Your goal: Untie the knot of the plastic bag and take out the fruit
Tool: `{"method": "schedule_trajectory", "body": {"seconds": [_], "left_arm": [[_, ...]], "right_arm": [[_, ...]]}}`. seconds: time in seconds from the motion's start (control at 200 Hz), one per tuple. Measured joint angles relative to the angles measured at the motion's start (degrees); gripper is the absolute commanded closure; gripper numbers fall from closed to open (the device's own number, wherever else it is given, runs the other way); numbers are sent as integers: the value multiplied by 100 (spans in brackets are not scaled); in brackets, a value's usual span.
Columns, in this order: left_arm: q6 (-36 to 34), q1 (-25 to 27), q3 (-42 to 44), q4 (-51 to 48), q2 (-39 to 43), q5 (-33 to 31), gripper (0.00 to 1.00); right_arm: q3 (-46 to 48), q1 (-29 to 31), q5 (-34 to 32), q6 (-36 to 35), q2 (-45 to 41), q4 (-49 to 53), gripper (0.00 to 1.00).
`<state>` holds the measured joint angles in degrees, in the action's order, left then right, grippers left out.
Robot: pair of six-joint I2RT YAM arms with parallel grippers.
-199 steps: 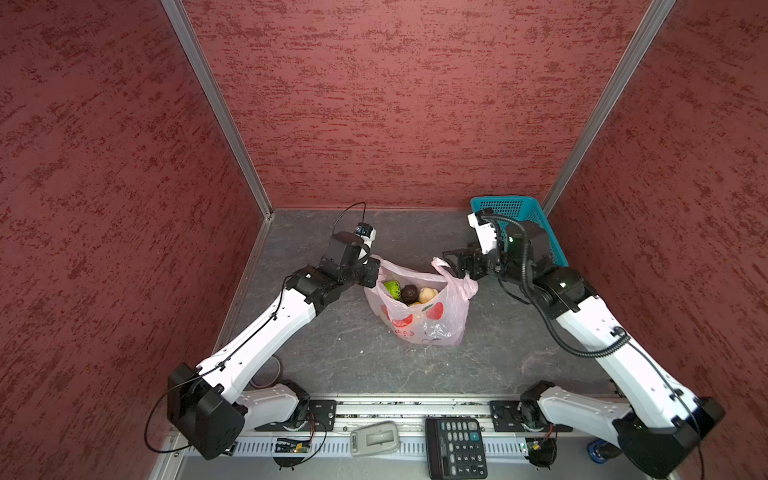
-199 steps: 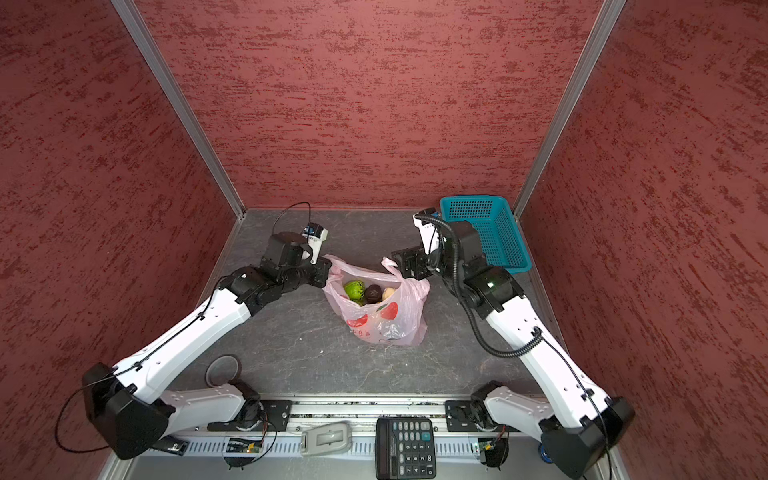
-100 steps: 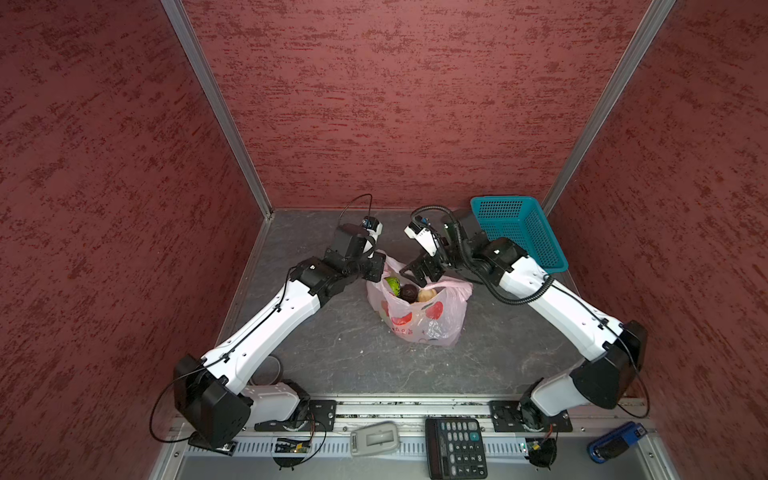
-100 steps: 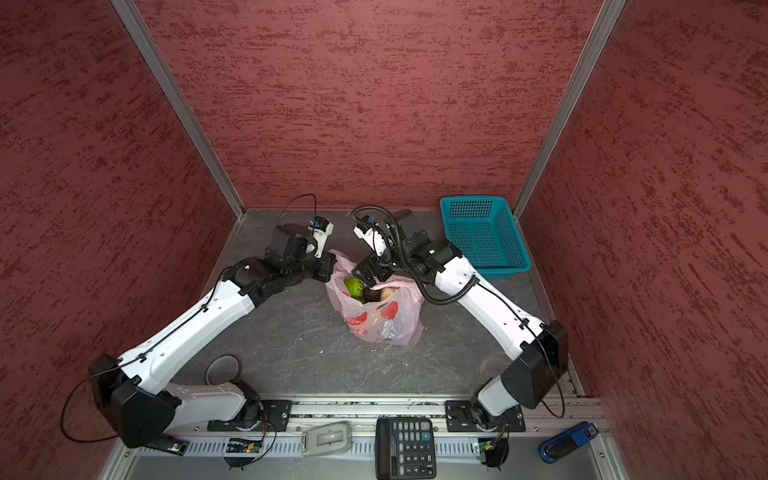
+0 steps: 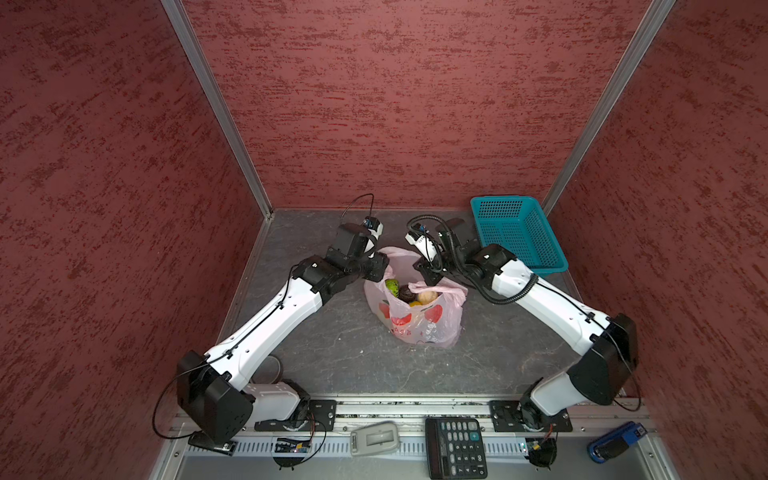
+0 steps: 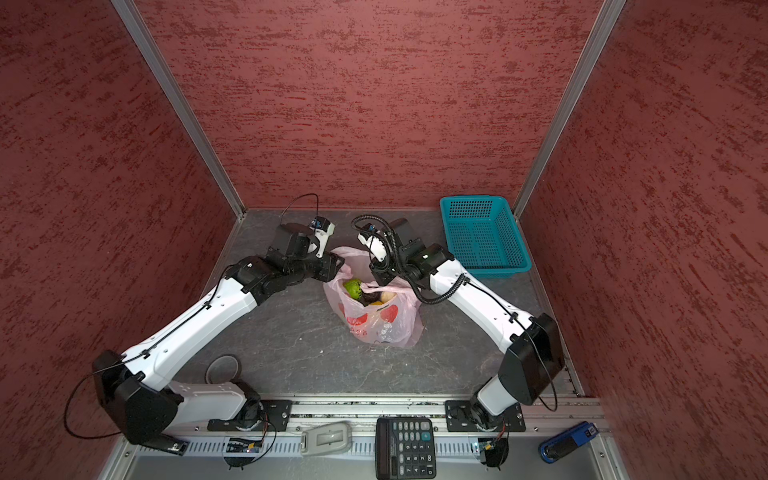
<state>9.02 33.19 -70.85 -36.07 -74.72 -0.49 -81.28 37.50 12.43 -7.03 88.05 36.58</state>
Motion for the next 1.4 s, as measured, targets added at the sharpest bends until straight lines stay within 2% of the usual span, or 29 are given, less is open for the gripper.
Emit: {"method": "schedule_trajectory", "body": {"seconds": [0.07, 0.18, 0.336, 0.421, 0.671, 0.746, 0.797, 0.907, 0.957, 1.157, 1.403], "left_arm": [[85, 4, 149, 7, 26, -37, 17], [223, 55, 254, 9, 7, -138, 10], [297, 173, 199, 101, -201, -356, 8], [304, 192, 208, 107, -396, -540, 12], [555, 120, 748, -258, -697, -1508, 43], [603, 90, 791, -369, -625, -1753, 46], [612, 48, 796, -442, -522, -1875, 39], [592, -42, 796, -514, -271, -1928, 17], [612, -46, 796, -505, -170, -1904, 11], [313, 35, 820, -227, 400, -1274, 0], [-181, 37, 734, 98, 809, -179, 1]], "right_arm": [[-26, -2, 24, -2, -90, -13, 100], [-57, -2, 90, -7, -168, -48, 100], [-57, -2, 111, -22, -175, -55, 100], [-55, -26, 105, -52, -197, -59, 100], [-13, -352, 138, -81, -584, -85, 100], [57, -380, 175, -92, -629, -87, 100], [111, -391, 192, -94, -629, -103, 100], [155, -426, 264, -94, -625, -131, 100], [155, -450, 295, -94, -623, -164, 100], [155, -476, 369, -118, -518, -267, 100], [155, -476, 450, -168, -315, -367, 100]]}}
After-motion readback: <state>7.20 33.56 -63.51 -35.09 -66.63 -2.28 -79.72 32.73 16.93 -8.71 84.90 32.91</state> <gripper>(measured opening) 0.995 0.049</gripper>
